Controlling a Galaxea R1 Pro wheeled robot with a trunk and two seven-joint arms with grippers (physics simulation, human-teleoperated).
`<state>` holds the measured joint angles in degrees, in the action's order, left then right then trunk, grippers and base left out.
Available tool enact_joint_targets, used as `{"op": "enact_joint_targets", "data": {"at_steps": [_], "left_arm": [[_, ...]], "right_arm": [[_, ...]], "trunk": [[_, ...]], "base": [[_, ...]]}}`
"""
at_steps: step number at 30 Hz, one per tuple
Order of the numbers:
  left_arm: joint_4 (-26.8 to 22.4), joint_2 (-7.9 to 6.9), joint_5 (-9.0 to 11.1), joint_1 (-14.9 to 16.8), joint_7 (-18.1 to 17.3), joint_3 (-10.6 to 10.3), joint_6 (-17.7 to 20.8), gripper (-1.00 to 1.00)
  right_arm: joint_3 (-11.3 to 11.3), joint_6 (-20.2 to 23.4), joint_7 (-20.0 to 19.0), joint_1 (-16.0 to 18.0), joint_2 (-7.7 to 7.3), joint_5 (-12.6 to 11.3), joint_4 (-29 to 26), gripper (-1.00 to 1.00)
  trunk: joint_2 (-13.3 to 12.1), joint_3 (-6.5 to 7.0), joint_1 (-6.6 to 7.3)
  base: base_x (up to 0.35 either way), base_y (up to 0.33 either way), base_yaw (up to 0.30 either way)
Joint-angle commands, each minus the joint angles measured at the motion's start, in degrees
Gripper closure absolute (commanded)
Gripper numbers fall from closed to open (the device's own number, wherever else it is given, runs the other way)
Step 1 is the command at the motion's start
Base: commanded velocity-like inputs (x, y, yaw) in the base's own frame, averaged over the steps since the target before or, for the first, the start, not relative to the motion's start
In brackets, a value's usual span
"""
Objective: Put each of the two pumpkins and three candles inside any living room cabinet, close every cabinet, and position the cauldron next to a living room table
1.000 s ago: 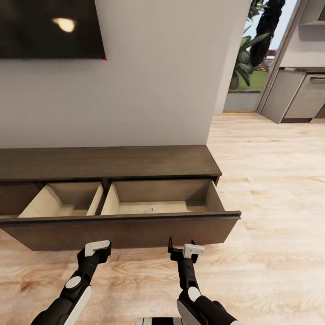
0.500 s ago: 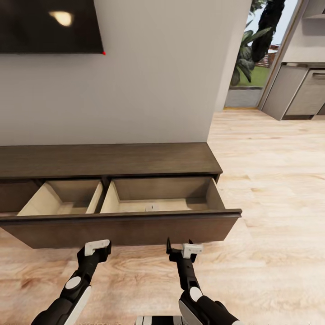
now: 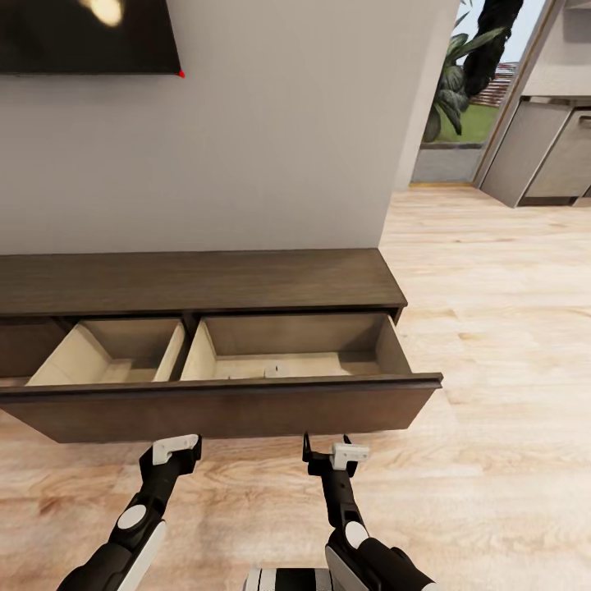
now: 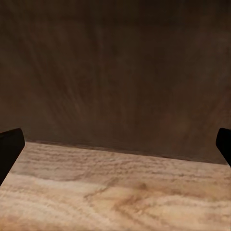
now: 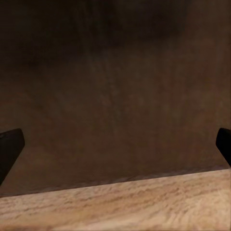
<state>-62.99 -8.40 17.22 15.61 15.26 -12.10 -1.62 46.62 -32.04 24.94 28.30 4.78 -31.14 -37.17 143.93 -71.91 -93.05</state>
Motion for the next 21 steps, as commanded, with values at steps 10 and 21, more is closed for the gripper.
{"op": "enact_joint_targets", "data": {"at_steps": [10, 21], "left_arm": [[0.0, -0.12, 0.5, -0.2, 0.5, -0.3, -0.3, -1.0], [0.0, -0.12, 0.5, -0.2, 0.5, -0.3, -0.3, -1.0]], "right_arm": [[0.4, -0.3, 0.3, 0.1, -0.12, -0.5, 0.2, -1.0], [0.2, -1.5, -1.2, 0.1, -3.19, -0.9, 0.7, -1.0]], "trunk": [[0.0, -0.04, 0.01], [0.0, -0.04, 0.01]], "base": [[0.0, 0.0, 0.0], [0.0, 0.0, 0.0]]}}
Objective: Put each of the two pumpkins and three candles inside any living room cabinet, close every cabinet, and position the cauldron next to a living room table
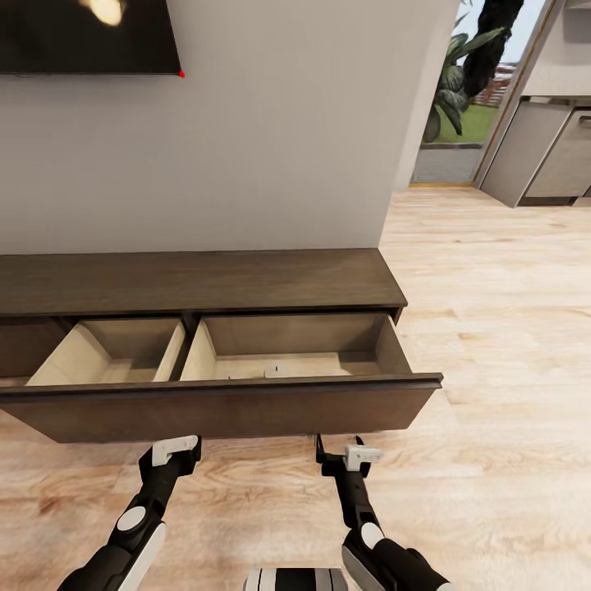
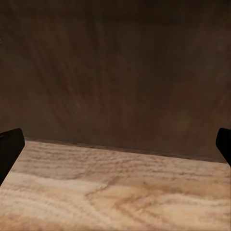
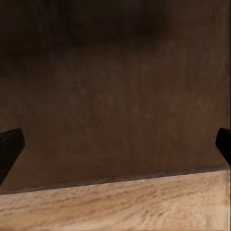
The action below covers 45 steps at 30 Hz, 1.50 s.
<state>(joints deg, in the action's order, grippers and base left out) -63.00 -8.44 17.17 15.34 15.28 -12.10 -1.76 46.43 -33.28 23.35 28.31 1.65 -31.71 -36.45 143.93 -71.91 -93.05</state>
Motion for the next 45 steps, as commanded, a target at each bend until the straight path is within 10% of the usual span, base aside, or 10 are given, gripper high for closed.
{"op": "enact_joint_targets", "data": {"at_steps": [1, 14, 45], "left_arm": [[0.0, -0.09, 0.6, 0.0, 0.5, -0.3, -0.2, -1.0], [0.0, -0.09, 0.5, 0.0, 0.5, -0.3, -0.3, -1.0], [0.0, -0.07, 0.5, 0.0, 0.4, -0.3, -0.2, -1.0]], "right_arm": [[0.4, -0.4, -0.7, 0.1, -0.63, -0.6, 0.0, -1.0], [0.2, -0.7, -14.2, 0.1, -6.73, -12.4, -0.1, -1.0], [0.2, -0.7, -14.9, 0.1, -7.18, -13.4, 0.0, -1.0]], "trunk": [[0.0, -0.04, 0.01], [0.0, -0.04, 0.01], [0.0, -0.04, 0.01]], "base": [[0.0, 0.0, 0.0], [0.0, 0.0, 0.0], [0.116, 0.056, 0.0]]}}
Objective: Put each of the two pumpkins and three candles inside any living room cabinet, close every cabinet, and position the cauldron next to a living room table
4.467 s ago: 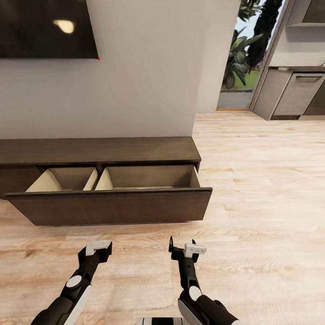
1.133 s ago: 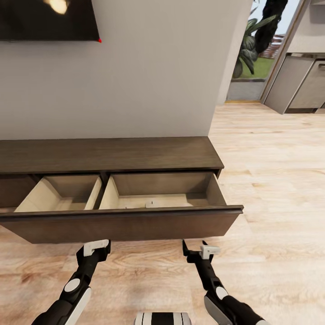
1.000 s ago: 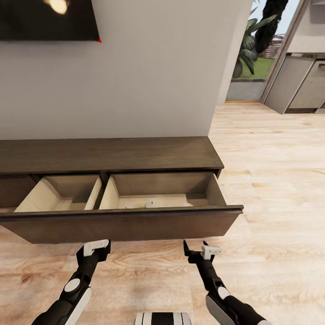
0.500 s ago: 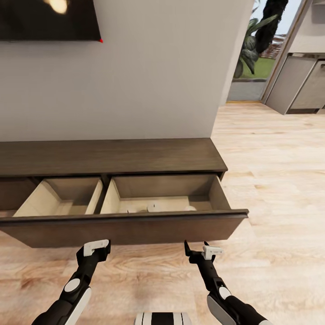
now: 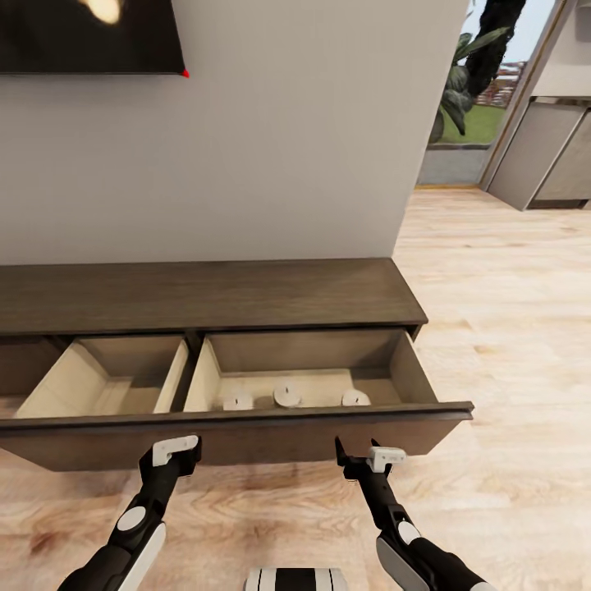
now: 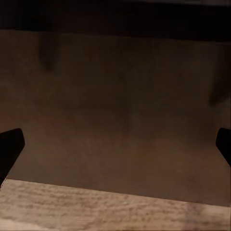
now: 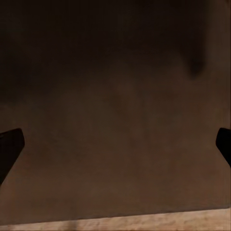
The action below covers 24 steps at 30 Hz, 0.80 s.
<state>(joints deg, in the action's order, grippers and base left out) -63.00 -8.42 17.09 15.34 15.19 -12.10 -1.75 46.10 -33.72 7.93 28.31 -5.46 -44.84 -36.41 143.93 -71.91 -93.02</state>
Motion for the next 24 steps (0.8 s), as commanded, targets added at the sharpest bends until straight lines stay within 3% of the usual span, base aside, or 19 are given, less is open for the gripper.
{"op": "enact_joint_targets", "data": {"at_steps": [1, 24], "left_arm": [[0.0, -0.09, 0.6, 0.0, 0.5, -0.3, -0.2, -1.0], [0.0, -0.11, 0.6, 0.0, 0.5, -0.3, -0.2, -1.0]], "right_arm": [[0.5, -0.2, 0.5, 0.1, -0.08, -0.3, -0.1, -1.0], [0.5, -0.2, 0.6, 0.1, -0.08, -0.3, -0.1, -1.0]], "trunk": [[0.0, -0.04, -0.01], [0.0, -0.04, -0.01]], "base": [[0.221, 0.048, 0.0], [0.21, 0.061, 0.0]]}}
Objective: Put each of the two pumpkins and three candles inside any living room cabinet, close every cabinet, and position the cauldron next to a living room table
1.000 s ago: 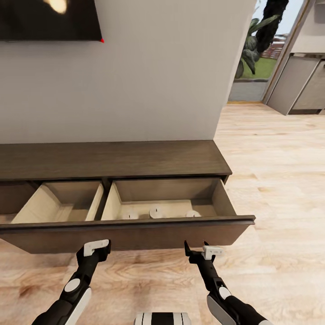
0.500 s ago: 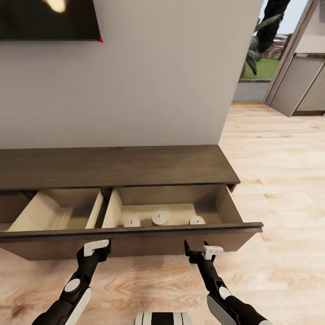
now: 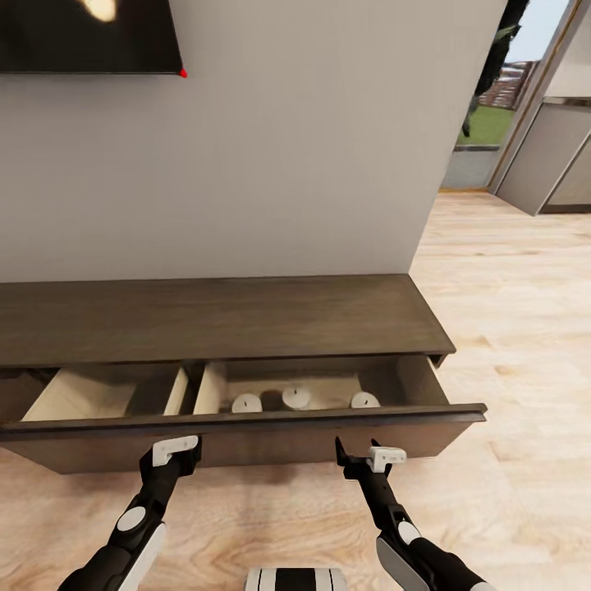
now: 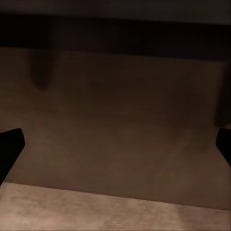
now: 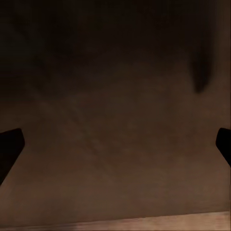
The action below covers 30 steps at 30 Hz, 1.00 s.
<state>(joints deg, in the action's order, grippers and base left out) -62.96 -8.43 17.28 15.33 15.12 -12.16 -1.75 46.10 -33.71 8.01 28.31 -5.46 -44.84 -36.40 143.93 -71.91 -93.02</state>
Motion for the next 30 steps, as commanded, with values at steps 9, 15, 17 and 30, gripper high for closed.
{"op": "enact_joint_targets", "data": {"at_steps": [9, 15, 17, 30], "left_arm": [[-0.1, -0.1, 0.4, 0.1, 0.5, -0.2, -0.2, -1.0], [-0.1, -0.08, 0.4, 0.1, 0.5, -0.2, -0.2, -1.0], [-0.1, -0.09, 0.4, 0.1, 0.5, -0.2, -0.2, -1.0], [-0.1, -0.1, 0.4, 0.1, 0.5, -0.2, -0.2, -1.0]], "right_arm": [[0.5, -0.2, 0.5, 0.1, -0.07, -0.3, -0.1, -1.0], [0.5, -0.2, 0.6, 0.1, -0.07, -0.3, 0.0, -1.0], [0.5, -0.2, 0.6, 0.1, -0.07, -0.3, -0.1, -1.0], [0.5, -0.2, 0.6, 0.1, -0.07, -0.3, -0.1, -1.0]], "trunk": [[0.0, -0.04, -0.01], [0.0, -0.04, -0.01], [0.0, -0.04, -0.01], [0.0, -0.04, -0.01]], "base": [[0.213, 0.005, 0.0], [0.213, 0.0, 0.0], [0.213, 0.0, 0.0], [0.208, 0.0, 0.0]]}}
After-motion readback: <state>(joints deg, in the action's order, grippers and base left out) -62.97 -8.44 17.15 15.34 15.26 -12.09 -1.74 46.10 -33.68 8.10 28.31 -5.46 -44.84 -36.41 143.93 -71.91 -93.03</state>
